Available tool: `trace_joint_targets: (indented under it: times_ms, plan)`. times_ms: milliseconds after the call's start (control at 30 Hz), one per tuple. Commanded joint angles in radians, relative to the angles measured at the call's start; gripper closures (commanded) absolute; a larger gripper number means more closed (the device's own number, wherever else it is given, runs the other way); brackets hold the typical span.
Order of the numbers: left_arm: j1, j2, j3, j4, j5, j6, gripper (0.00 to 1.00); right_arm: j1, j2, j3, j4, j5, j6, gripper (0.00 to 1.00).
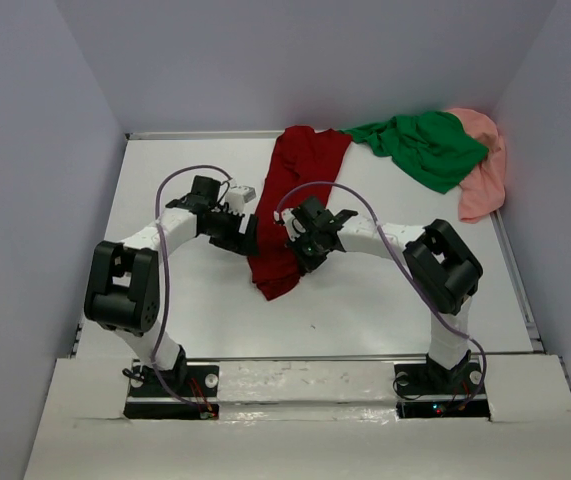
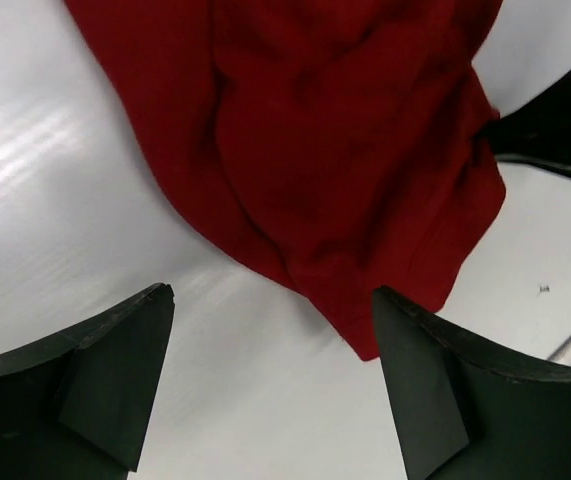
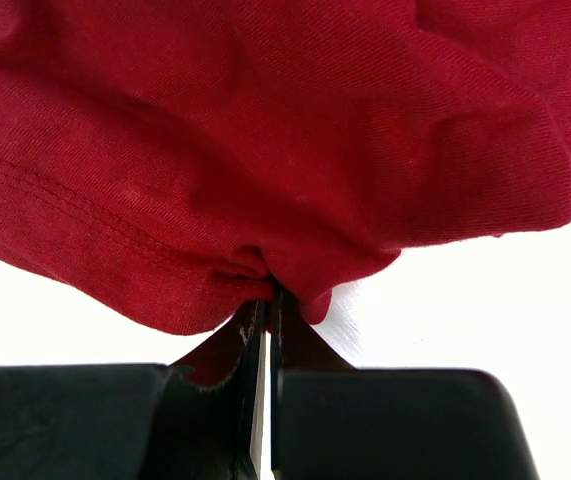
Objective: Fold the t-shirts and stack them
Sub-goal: Fold the tshirt
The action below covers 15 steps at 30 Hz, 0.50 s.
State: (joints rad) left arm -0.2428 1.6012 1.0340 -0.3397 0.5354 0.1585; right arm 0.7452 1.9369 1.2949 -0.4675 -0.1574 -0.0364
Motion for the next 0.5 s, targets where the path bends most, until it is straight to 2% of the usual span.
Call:
trace_joint_targets:
  times_ms: [0,333,467]
  plan:
    - [-0.033,0.052,0.054,-0.149,0.142,0.090,0.11,-0.017,0.039,-0.032,-0.086,0.081,-0.016,1.00]
    - [-0.104,0.104,0.093,-0.291,0.302,0.211,0.10,-0.017,0.059,-0.006,-0.095,0.076,-0.008,1.00]
    - [-0.137,0.108,0.077,-0.309,0.310,0.227,0.09,-0.017,0.054,0.000,-0.097,0.073,-0.005,1.00]
